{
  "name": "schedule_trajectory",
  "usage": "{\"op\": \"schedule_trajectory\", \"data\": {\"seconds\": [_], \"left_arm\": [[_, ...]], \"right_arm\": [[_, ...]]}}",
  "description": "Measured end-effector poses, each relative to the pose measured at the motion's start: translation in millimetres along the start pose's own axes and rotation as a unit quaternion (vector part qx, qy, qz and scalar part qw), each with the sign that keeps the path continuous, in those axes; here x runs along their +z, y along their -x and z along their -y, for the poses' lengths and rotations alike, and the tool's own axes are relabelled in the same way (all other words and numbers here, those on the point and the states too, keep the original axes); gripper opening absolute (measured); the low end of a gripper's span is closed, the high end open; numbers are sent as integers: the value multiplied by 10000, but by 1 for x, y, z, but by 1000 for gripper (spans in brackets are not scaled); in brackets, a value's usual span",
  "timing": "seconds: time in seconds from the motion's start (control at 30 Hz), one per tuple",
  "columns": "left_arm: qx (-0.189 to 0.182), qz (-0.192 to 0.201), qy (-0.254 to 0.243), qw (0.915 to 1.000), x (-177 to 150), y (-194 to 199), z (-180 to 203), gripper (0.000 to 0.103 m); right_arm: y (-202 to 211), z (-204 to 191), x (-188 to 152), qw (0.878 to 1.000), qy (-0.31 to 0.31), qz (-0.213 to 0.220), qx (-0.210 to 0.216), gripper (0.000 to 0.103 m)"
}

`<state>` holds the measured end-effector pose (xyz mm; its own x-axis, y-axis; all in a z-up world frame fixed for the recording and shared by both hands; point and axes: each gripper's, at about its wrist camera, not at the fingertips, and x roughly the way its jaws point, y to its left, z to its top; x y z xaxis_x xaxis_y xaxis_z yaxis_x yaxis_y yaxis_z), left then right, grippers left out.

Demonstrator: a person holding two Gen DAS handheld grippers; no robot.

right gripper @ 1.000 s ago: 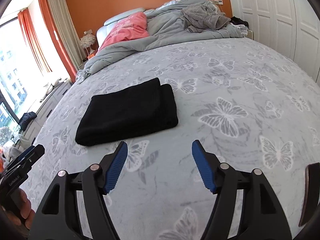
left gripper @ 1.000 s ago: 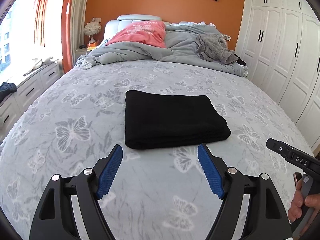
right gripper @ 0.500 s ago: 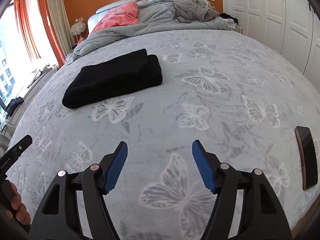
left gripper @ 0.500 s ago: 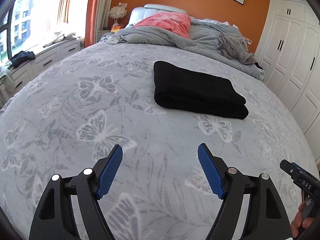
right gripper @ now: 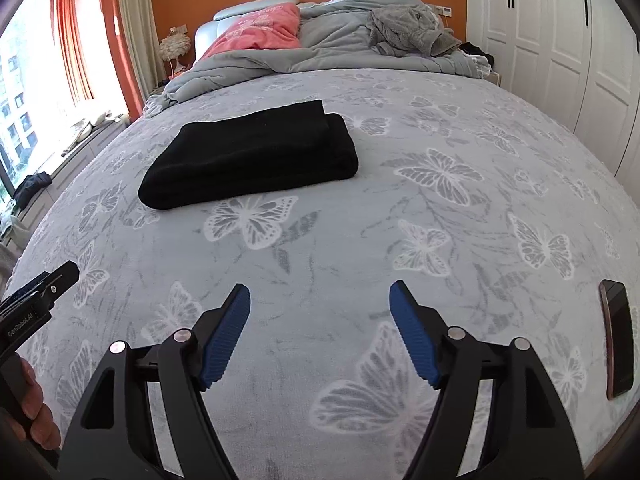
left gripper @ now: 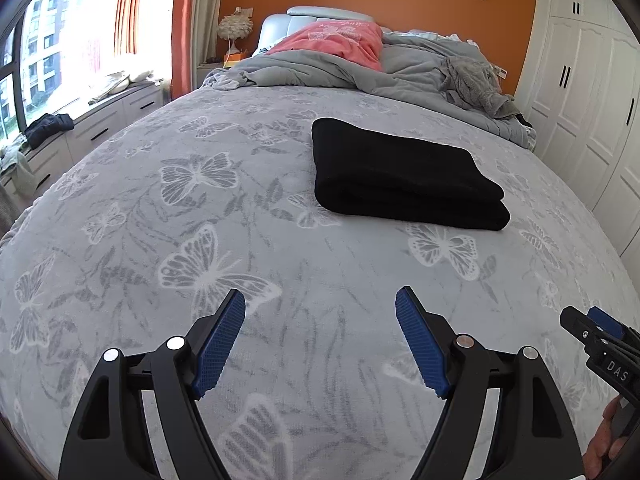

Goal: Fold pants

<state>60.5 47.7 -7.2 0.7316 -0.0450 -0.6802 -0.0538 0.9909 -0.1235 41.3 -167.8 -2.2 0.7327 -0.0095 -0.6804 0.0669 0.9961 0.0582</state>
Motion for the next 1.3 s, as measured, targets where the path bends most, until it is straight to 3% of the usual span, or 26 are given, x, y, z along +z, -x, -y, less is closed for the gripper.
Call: {"op": "schedule_trajectory", "data": {"seconds": [0.17,0.3,0.43,0.53,0.93,1.3], "left_arm": [[273,93,-222,9993,2,-1,6,75],[166,22,-242,9996,3,-2,7,75],[382,167,-318,9986,1,1,8,75],[190,33,-288,9994,3,0,8,75],[291,-8,-253,9993,1,-2,7,75],[101,52,-382,9992,4,2,11,75]], "right_arm": [[2,-11,3,9993,235,183,-217,72],[0,-14,2,9994,237,156,-187,75],[3,-16,1,9987,314,254,-297,75],[1,-13,0,9994,182,171,-231,75],[-1,8,0,9993,-279,19,-231,76],[3,-4,-3,9992,18,121,-386,78]]}}
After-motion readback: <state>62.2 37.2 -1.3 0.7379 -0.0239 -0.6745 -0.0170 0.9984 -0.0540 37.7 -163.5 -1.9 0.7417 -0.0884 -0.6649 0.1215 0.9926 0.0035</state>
